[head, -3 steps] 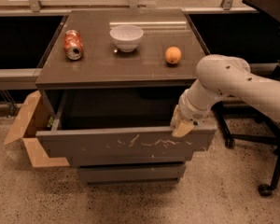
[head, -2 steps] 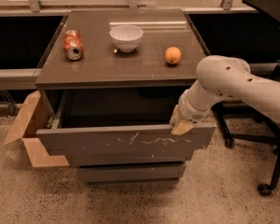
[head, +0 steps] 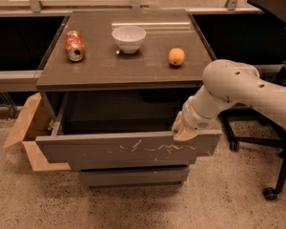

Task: Open top drawer

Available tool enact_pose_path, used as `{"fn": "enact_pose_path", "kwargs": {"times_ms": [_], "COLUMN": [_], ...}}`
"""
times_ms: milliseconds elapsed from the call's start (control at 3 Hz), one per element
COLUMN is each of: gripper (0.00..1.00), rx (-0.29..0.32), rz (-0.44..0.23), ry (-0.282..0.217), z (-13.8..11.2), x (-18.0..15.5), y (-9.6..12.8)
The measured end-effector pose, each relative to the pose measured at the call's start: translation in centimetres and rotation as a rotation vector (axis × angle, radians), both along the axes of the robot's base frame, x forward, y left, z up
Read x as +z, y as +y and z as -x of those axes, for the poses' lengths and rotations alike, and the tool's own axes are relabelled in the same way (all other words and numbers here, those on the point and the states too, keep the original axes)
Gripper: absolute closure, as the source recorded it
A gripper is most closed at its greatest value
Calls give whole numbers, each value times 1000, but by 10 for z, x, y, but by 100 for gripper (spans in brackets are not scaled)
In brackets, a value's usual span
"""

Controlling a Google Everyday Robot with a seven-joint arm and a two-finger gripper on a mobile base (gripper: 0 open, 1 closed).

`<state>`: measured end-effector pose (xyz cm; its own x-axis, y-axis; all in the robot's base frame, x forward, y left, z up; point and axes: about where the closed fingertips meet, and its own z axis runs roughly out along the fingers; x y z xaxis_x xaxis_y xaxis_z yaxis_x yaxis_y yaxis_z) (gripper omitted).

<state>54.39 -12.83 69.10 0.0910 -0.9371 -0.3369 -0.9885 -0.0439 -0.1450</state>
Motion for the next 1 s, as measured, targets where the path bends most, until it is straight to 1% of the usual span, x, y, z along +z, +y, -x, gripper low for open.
{"fn": "enact_pose_path", "kwargs": {"times_ms": [333,667,1000], "gripper": [84,60,29], "rx": [0,0,9], "rz": [0,0,-5], "ry": [0,0,3], "z": [0,0,3], "x": [0,0,-1], "y": [0,0,1]}}
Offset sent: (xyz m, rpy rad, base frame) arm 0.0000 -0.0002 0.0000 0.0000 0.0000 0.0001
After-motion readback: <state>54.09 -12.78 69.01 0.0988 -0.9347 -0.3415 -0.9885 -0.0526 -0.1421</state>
